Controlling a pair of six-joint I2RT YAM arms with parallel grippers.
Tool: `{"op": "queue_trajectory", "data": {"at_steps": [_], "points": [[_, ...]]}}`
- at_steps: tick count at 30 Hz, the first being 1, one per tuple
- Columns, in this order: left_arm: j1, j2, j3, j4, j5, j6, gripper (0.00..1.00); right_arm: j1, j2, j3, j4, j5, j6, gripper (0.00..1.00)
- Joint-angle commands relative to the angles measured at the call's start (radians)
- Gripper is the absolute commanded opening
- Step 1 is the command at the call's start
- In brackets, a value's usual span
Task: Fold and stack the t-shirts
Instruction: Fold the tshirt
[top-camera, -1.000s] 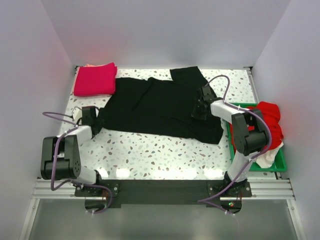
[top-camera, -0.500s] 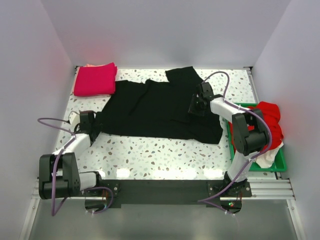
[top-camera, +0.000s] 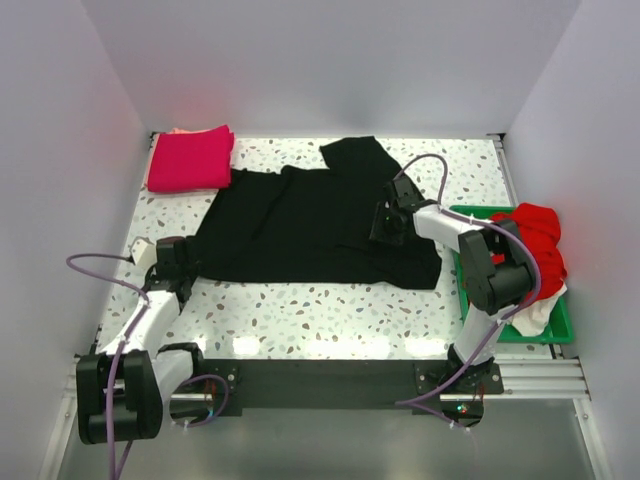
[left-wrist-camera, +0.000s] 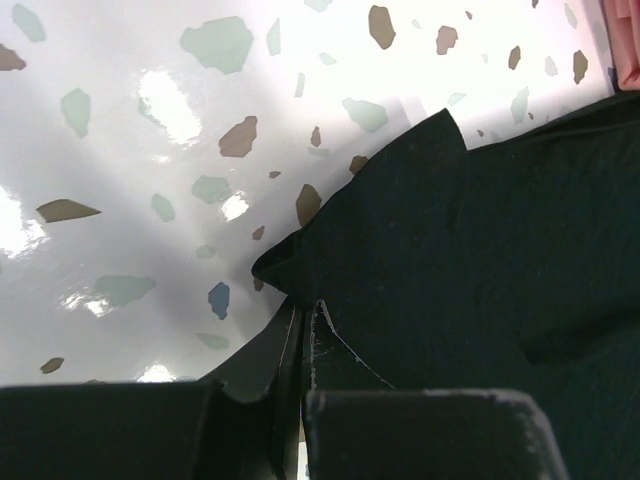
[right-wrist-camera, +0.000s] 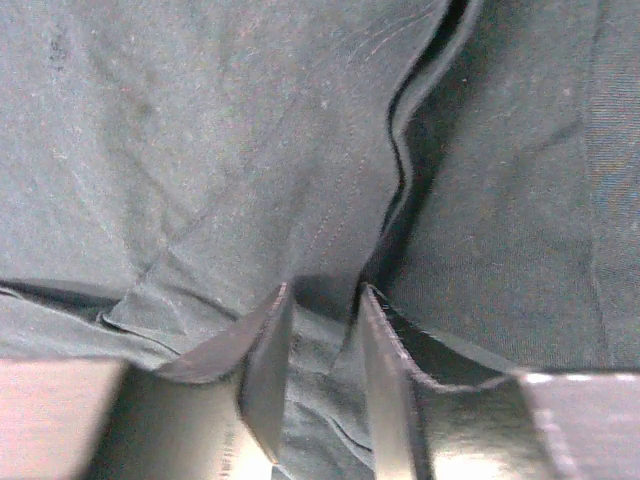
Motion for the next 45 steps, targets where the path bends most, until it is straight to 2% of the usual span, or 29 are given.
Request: {"op": "queue_trajectory", "data": {"at_steps": [1,6,9,10,16,25,29,30,32,33,36,39,41,42,45], "points": [[0.002,-0.033,-0.015,-0.029,-0.055,-0.013,0.00,0.021,-0.050,-0.012,0.036,0.010,0.003,0.35],[0.002,-0.031,-0.024,-0.021,-0.044,-0.008,0.00,0.033,-0.070,0.010,0.024,0.012,0.008,0.21],[0.002,-0.022,-0.023,-0.015,-0.037,-0.007,0.00,0.033,-0.048,0.042,0.009,0.007,0.003,0.04],[0.002,-0.020,-0.024,-0.013,-0.035,-0.005,0.00,0.032,-0.042,0.054,0.005,0.007,0.003,0.01],[0.002,-0.014,-0.023,-0.007,-0.027,-0.001,0.00,0.033,0.039,0.220,-0.042,-0.011,0.005,0.00],[0.004,0.000,-0.020,0.002,-0.020,0.009,0.00,0.045,0.174,0.379,-0.054,-0.071,0.031,0.00],[0.002,0.000,-0.021,0.014,-0.015,0.012,0.00,0.050,0.194,0.409,-0.022,-0.123,0.022,0.09],[0.002,0.004,-0.023,0.017,-0.013,0.012,0.00,0.052,0.197,0.413,-0.021,-0.135,0.011,0.19],[0.004,0.007,-0.023,0.023,-0.009,0.010,0.00,0.053,0.185,0.441,-0.051,-0.137,-0.009,0.31],[0.002,0.012,-0.021,0.022,-0.007,0.010,0.00,0.056,0.171,0.444,-0.068,-0.125,-0.030,0.49],[0.002,0.012,-0.021,0.028,-0.007,0.010,0.00,0.053,0.063,0.403,-0.122,-0.051,-0.063,0.71],[0.002,0.006,-0.027,0.036,-0.001,0.010,0.00,0.045,-0.098,0.289,-0.166,0.073,-0.069,0.74],[0.002,0.003,-0.027,0.037,0.002,0.010,0.00,0.013,-0.186,0.171,-0.194,0.142,-0.051,0.71],[0.002,-0.003,-0.027,0.037,0.003,0.012,0.00,0.000,-0.271,0.127,-0.197,0.144,-0.049,0.70],[0.002,-0.019,-0.024,0.043,0.005,0.010,0.00,-0.079,-0.397,-0.048,-0.209,0.161,-0.043,0.66]]}}
